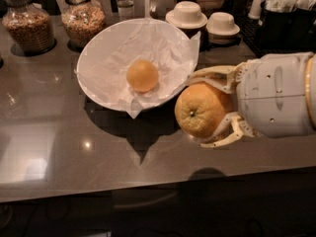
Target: Pick orange from white bowl
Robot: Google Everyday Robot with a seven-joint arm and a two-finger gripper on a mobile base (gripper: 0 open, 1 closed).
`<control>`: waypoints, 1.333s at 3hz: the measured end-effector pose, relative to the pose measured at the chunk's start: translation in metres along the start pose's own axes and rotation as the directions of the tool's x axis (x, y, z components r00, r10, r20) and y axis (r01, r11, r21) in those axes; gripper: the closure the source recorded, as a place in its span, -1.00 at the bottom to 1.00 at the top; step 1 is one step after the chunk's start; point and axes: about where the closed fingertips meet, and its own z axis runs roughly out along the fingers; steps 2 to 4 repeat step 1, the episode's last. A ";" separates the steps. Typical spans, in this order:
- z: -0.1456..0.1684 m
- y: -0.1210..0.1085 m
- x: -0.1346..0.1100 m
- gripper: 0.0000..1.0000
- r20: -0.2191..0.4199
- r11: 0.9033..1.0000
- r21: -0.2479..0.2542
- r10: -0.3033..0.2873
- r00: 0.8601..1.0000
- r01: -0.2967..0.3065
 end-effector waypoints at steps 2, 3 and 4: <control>0.000 0.000 -0.001 1.00 0.000 1.000 0.000 0.000 1.000 0.000; 0.000 0.000 -0.001 1.00 0.000 1.000 0.000 0.000 1.000 0.000; 0.000 0.000 -0.001 1.00 0.000 1.000 0.000 0.000 1.000 0.000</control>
Offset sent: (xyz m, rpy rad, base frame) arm 0.0000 0.0000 0.0000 0.0000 0.0000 0.0000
